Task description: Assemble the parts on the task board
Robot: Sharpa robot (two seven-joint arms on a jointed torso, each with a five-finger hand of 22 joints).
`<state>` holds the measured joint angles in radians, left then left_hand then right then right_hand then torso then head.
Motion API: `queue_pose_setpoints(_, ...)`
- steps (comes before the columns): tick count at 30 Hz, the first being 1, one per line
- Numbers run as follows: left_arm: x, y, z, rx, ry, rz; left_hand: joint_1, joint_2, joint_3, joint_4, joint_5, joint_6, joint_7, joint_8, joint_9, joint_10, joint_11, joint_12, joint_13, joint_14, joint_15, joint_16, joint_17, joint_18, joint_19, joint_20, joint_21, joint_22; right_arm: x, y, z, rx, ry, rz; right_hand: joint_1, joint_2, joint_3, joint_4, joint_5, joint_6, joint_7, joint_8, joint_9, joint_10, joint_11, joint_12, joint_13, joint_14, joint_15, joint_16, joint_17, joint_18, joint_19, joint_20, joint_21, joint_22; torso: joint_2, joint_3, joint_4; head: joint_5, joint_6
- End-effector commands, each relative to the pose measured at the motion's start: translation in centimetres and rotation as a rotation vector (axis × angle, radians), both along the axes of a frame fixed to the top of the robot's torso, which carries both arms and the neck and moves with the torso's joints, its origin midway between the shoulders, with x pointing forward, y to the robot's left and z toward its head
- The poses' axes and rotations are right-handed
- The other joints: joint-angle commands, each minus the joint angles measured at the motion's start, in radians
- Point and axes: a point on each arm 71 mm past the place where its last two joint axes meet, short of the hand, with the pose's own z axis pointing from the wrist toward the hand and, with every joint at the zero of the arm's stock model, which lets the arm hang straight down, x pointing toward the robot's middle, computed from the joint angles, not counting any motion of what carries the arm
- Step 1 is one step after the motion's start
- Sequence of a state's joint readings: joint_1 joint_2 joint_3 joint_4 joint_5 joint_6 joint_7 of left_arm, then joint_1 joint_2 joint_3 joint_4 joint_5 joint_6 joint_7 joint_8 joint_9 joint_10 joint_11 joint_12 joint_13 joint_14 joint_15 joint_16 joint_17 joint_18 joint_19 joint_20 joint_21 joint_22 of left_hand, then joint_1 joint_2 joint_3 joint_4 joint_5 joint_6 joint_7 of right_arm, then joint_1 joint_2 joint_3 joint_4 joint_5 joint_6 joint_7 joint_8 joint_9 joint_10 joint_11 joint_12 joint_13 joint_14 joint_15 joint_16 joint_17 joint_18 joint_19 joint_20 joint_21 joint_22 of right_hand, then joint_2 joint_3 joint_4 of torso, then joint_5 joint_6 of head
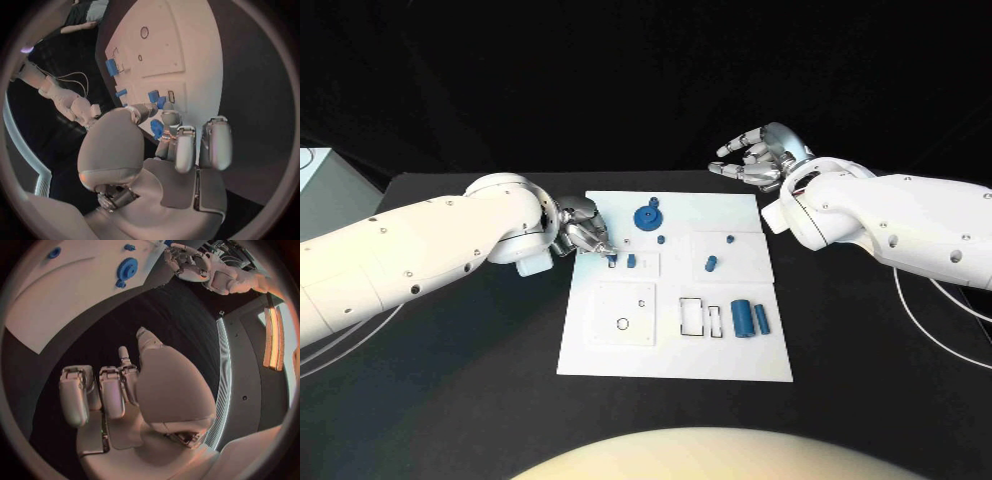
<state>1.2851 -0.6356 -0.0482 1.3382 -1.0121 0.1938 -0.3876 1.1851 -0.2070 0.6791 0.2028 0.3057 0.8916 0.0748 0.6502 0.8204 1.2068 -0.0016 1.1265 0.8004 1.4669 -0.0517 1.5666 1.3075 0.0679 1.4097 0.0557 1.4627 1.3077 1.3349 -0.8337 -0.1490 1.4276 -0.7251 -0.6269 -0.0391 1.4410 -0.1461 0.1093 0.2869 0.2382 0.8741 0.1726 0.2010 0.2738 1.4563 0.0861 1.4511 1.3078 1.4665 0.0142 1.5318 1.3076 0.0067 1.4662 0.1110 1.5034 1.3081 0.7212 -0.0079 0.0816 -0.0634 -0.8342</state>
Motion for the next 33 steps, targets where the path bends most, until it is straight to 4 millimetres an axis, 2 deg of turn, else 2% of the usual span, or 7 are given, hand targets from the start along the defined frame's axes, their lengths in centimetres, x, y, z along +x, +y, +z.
queue_pose_setpoints(1, -0.09, -0.11, -0.07, 0.015, 0.004, -0.015, 0.003, -0.005, 0.216, -0.208, 0.006, 0.008, -0.001, -0.002, 0.001, 0.007, -0.001, 0.002, 0.0, 0.104, -0.007, 0.004, 0.263, -0.013, 0.007, -0.002, 0.004, 0.039, -0.04, 0.16, 0.0, -0.004, -0.003, 0.02, -0.011, -0.002, 0.003, 0.0, -0.002, -0.007, -0.002, 0.003, -0.001, -0.004, 0.0, -0.005, 0.154, 0.079, -0.006, -0.003, 0.165, 0.011, 0.074, -0.002, -0.004, 0.213, 0.0, -0.0004, -0.0006, 0.001, -0.001)
queue_pose_setpoints(11, -0.09, -0.06, -0.24, 0.026, 0.014, -0.018, 0.003, -0.006, 0.217, -0.208, 0.007, 0.008, -0.001, -0.002, 0.001, 0.008, -0.001, 0.003, 0.002, 0.104, -0.007, 0.004, 0.263, -0.013, 0.007, -0.002, 0.004, 0.04, -0.04, 0.17, -0.02, -0.004, -0.003, 0.021, -0.011, -0.002, 0.003, 0.0, -0.002, -0.007, -0.002, 0.003, -0.001, -0.004, 0.0, -0.005, 0.154, 0.079, -0.006, -0.003, 0.165, 0.011, 0.074, -0.002, -0.004, 0.213, 0.0, 0.0001, 0.0004, 0.002, -0.002)
queue_pose_setpoints(14, -0.1, -0.08, -0.3, 0.029, 0.017, -0.02, 0.003, -0.006, 0.217, -0.209, 0.008, 0.009, -0.001, -0.003, 0.001, 0.008, -0.001, 0.003, 0.001, 0.104, -0.008, 0.004, 0.263, -0.014, 0.007, -0.002, 0.005, 0.04, -0.04, 0.17, -0.02, -0.004, -0.003, 0.021, -0.011, -0.002, 0.003, 0.0, -0.002, -0.007, -0.002, 0.003, -0.001, -0.004, 0.0, -0.005, 0.154, 0.079, -0.006, -0.003, 0.165, 0.011, 0.074, -0.002, -0.004, 0.213, 0.0, 0.0005, -0.0006, 0.007, -0.007)
queue_pose_setpoints(21, -0.07, -0.12, -0.46, 0.034, 0.022, -0.022, 0.003, -0.007, 0.217, -0.209, 0.008, 0.009, -0.001, -0.003, 0.001, 0.008, -0.001, 0.002, 0.001, 0.104, -0.008, 0.004, 0.263, -0.014, 0.008, -0.002, 0.005, 0.041, -0.05, 0.16, -0.03, -0.004, -0.002, 0.022, -0.011, -0.002, 0.003, 0.0, -0.002, -0.007, -0.002, 0.003, -0.001, -0.004, 0.0, -0.005, 0.154, 0.079, -0.006, -0.003, 0.165, 0.011, 0.074, -0.002, -0.004, 0.213, 0.0, 0.0002, -0.0009, 0.009, -0.004)
queue_pose_setpoints(28, -0.01, -0.15, -0.68, 0.042, 0.021, -0.024, 0.003, -0.007, 0.217, -0.209, 0.008, 0.009, -0.001, -0.003, 0.001, 0.008, -0.001, 0.002, 0.001, 0.104, -0.008, 0.004, 0.263, -0.014, 0.008, -0.002, 0.005, 0.041, -0.06, 0.15, -0.04, -0.004, -0.002, 0.022, -0.011, -0.002, 0.003, 0.0, -0.002, -0.007, -0.002, 0.003, -0.001, -0.004, 0.0, -0.005, 0.154, 0.079, -0.006, -0.003, 0.165, 0.011, 0.074, -0.002, -0.004, 0.213, 0.001, -0.0002, -0.0009, 0.007, -0.003)
queue_pose_setpoints(33, -0.02, -0.19, -0.77, 0.045, 0.024, -0.028, 0.003, -0.007, 0.217, -0.209, 0.009, 0.01, -0.002, -0.003, 0.0, 0.008, -0.002, 0.001, 0.0, 0.104, -0.008, 0.004, 0.263, -0.014, 0.007, -0.002, 0.005, 0.04, -0.06, 0.15, -0.05, -0.004, -0.001, 0.022, -0.011, -0.002, 0.003, 0.0, -0.002, -0.007, -0.002, 0.003, -0.001, -0.004, 0.0, -0.005, 0.154, 0.079, -0.006, -0.003, 0.165, 0.011, 0.074, -0.002, -0.004, 0.213, 0.001, 0.0003, -0.0012, 0.006, -0.007)
